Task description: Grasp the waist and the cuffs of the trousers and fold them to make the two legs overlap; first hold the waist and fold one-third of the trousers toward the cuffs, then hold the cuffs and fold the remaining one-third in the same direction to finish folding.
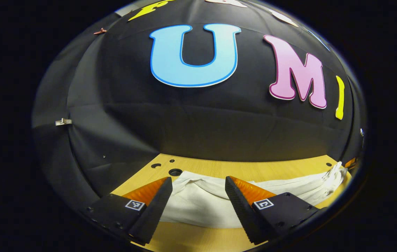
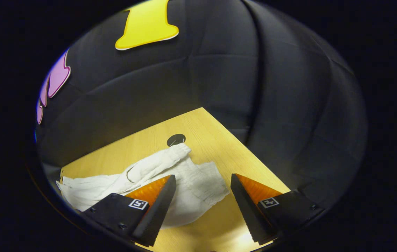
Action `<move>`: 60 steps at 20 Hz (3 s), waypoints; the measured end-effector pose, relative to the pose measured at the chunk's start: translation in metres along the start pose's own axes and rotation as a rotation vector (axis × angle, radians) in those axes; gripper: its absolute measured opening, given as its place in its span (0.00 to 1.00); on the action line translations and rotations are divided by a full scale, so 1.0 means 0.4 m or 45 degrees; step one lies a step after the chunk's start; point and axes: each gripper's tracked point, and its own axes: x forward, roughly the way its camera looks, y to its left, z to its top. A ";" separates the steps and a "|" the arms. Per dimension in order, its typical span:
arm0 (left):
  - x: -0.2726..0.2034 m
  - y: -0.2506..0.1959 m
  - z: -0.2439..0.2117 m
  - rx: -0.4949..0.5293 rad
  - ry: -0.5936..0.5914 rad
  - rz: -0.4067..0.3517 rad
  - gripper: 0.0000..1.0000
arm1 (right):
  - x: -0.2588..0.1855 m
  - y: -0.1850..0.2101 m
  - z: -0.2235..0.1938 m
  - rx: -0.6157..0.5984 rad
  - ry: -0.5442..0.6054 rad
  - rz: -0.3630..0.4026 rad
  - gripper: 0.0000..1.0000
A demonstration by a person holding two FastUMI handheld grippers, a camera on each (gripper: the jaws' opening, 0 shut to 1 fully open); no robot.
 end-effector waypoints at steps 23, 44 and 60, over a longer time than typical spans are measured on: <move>-0.071 -0.019 -0.085 -0.233 0.094 0.021 0.96 | 0.031 0.043 -0.080 -0.160 0.009 -0.106 0.36; -0.100 0.068 -0.047 -0.239 0.059 0.081 0.96 | -0.227 0.184 0.118 -0.509 -0.420 0.344 0.17; 0.037 0.219 -0.128 -0.153 0.184 0.119 0.96 | -0.215 0.197 0.083 -0.719 -0.215 0.675 0.11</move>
